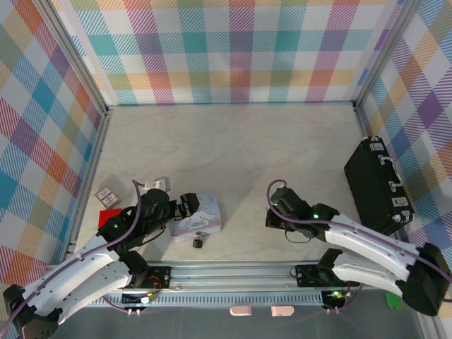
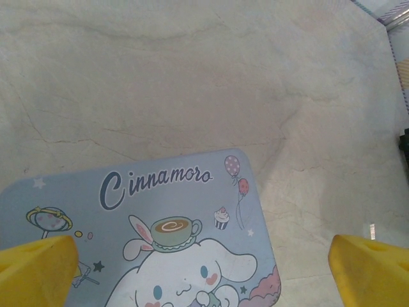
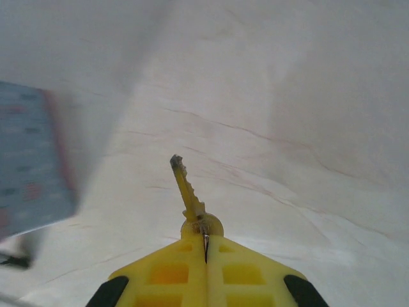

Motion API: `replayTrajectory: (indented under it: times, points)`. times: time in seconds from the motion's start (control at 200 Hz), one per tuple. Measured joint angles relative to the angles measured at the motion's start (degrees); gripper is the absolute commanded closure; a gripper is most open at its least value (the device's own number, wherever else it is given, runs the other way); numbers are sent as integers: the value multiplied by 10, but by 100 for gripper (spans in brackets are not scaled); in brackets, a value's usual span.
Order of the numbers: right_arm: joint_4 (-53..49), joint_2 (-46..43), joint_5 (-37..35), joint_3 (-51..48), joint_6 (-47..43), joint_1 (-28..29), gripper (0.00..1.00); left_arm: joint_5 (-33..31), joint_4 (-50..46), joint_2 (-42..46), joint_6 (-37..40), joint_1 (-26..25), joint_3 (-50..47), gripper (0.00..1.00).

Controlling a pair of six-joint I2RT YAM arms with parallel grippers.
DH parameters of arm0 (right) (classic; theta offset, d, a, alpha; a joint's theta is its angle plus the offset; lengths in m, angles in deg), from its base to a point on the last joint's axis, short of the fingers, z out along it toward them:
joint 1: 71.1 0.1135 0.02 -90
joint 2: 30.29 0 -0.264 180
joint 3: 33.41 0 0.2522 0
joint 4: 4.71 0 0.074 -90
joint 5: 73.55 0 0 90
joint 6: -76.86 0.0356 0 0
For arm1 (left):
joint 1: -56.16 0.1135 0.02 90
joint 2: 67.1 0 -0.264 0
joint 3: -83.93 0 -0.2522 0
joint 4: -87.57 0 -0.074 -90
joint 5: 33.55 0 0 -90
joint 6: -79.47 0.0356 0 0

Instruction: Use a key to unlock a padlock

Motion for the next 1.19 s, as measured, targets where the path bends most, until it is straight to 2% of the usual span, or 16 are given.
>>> replayTrajectory:
  times: [0.175, 0.33, 0.535, 0.69, 0.875, 1.195]
  points:
    - [83, -87, 29, -44, -68, 7, 100, 22, 21, -15, 5, 0, 9, 3]
    - [143, -105, 46, -53, -115, 14, 100, 63, 52, -39, 17, 0, 22, 10]
    - [221, -71, 63, -53, -153, 32, 100, 115, 95, -83, 28, -3, 45, 22]
    - [262, -32, 70, -50, -170, 50, 100, 138, 122, -115, 30, -26, 63, 28]
    - [298, 7, 57, -33, -191, 83, 100, 142, 138, -155, 23, -53, 92, 39]
    - [362, 51, 36, -10, -213, 108, 100, 134, 160, -191, -26, -56, 99, 55]
